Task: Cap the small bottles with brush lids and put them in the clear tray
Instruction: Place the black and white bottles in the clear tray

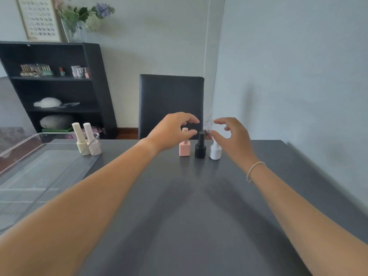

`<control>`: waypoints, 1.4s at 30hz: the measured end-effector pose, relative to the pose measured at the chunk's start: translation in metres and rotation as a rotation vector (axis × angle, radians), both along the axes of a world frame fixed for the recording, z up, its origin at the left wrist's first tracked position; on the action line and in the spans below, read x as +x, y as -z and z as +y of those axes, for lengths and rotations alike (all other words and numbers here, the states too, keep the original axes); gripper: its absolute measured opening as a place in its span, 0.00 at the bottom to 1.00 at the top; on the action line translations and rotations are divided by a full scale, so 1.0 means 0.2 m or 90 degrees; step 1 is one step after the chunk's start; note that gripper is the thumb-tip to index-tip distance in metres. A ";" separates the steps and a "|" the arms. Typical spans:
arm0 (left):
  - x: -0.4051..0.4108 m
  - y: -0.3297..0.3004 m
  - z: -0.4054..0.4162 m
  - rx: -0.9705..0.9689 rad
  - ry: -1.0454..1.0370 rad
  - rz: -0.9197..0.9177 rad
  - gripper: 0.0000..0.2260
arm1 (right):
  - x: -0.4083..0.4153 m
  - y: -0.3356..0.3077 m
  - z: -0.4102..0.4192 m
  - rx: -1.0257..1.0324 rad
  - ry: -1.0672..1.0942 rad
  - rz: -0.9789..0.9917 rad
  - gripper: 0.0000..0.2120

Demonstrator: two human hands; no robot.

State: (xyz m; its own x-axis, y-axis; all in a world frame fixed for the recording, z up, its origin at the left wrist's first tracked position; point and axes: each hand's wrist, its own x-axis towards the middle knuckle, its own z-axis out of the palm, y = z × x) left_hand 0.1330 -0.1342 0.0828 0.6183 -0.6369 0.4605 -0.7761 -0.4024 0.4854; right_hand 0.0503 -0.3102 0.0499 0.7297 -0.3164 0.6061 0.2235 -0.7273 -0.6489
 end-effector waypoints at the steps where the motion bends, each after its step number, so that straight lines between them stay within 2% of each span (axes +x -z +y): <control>1: 0.00 0.00 -0.03 0.017 0.004 -0.005 0.11 | -0.01 0.02 -0.02 0.013 -0.003 0.007 0.10; 8: 0.04 0.01 -0.15 0.122 0.001 -0.020 0.15 | 0.02 0.13 -0.10 0.083 -0.015 0.071 0.10; 14: 0.08 0.05 -0.17 0.148 -0.012 -0.012 0.11 | 0.05 0.16 -0.09 0.091 -0.021 0.074 0.07; 23: 0.07 0.09 -0.20 0.067 -0.036 0.033 0.07 | 0.05 0.15 -0.09 0.087 -0.023 0.054 0.06; 31: 0.01 0.02 -0.14 -0.022 0.004 0.030 0.06 | -0.01 0.09 -0.04 0.097 -0.056 0.029 0.07; 39: -0.05 -0.27 0.27 -0.176 -0.045 0.024 0.08 | -0.01 -0.13 0.32 0.097 -0.164 -0.018 0.06; 42: -0.04 -0.34 0.52 -0.176 -0.106 0.004 0.07 | 0.05 -0.21 0.54 0.090 -0.221 -0.020 0.05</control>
